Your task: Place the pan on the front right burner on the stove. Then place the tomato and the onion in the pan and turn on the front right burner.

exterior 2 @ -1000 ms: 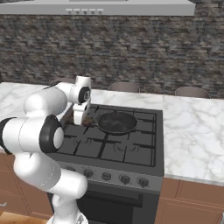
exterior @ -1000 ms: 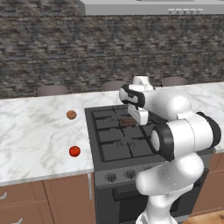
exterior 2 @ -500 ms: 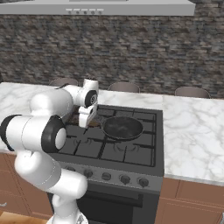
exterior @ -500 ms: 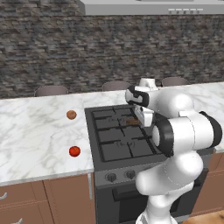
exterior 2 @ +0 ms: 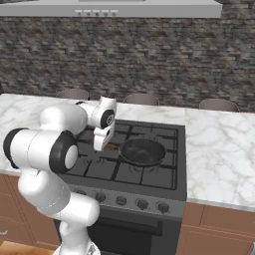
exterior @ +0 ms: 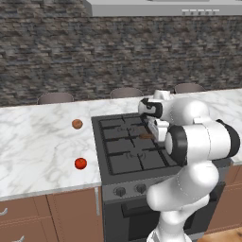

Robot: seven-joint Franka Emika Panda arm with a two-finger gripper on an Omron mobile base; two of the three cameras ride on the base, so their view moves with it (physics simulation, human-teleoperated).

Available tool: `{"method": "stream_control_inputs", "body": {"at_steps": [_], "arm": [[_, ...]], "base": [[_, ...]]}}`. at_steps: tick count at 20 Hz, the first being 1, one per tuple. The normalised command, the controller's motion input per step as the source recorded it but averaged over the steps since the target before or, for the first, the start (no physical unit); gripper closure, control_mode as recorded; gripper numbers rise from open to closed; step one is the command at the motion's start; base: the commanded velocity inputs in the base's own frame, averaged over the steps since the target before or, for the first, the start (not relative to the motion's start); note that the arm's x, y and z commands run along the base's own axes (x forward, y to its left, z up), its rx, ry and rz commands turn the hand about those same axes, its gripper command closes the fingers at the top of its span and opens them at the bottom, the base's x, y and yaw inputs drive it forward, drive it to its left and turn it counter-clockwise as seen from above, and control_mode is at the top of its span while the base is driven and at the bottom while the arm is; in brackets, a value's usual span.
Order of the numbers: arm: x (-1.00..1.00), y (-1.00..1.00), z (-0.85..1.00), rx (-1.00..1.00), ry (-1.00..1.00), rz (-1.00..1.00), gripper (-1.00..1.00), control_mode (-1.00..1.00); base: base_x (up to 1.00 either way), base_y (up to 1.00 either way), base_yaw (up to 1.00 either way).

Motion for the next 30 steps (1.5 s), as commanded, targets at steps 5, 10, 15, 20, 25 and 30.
{"method": "stream_control_inputs", "body": {"at_steps": [5, 10, 15, 20, 25, 30], "arm": [[0.00, 0.00, -0.10, 0.00, 0.00, -0.02, 1.00, -1.00], [0.00, 0.00, -0.10, 0.00, 0.00, -0.02, 1.00, -1.00], [0.05, 0.00, -0.09, 0.00, 0.00, 0.00, 1.00, -1.00], [0.15, 0.00, -0.09, 0.00, 0.00, 0.00, 1.00, -1.00], [0.15, 0.00, -0.08, 0.00, 0.00, 0.00, 1.00, -1.00], [0.11, 0.00, -0.09, 0.00, 0.00, 0.00, 1.00, -1.00]], "base": [[0.00, 0.00, 0.00], [0.00, 0.00, 0.00], [0.00, 0.00, 0.00], [0.00, 0.00, 0.00], [0.00, 0.00, 0.00], [0.00, 0.00, 0.00]]}}
